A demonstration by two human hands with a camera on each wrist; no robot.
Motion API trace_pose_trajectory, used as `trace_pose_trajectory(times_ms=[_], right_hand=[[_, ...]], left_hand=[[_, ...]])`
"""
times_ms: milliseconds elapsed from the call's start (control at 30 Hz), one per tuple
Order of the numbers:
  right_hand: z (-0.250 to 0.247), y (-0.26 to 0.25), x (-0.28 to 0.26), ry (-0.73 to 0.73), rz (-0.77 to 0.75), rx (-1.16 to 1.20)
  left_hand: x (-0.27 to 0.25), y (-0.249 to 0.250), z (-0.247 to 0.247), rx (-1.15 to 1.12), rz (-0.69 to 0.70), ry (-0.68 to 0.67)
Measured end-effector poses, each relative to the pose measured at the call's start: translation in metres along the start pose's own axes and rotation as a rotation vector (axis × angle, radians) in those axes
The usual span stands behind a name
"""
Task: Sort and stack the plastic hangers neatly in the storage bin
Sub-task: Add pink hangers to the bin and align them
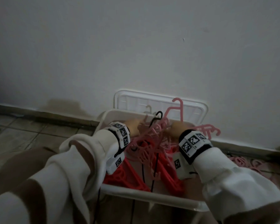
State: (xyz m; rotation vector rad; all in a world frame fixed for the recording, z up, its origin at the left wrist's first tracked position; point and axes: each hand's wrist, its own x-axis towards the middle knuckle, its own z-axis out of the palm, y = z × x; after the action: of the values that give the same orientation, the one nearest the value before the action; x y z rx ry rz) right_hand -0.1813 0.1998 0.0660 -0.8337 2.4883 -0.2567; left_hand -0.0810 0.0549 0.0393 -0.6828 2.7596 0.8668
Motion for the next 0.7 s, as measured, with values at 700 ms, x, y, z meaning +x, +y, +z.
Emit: trace_pose_trajectory(times_ms=[700], right_hand=[[0.012, 0.031, -0.013, 0.224, -0.068, -0.153]], left_hand=[[-0.017, 0.002, 0.008, -0.439, 0.162, -0.022]])
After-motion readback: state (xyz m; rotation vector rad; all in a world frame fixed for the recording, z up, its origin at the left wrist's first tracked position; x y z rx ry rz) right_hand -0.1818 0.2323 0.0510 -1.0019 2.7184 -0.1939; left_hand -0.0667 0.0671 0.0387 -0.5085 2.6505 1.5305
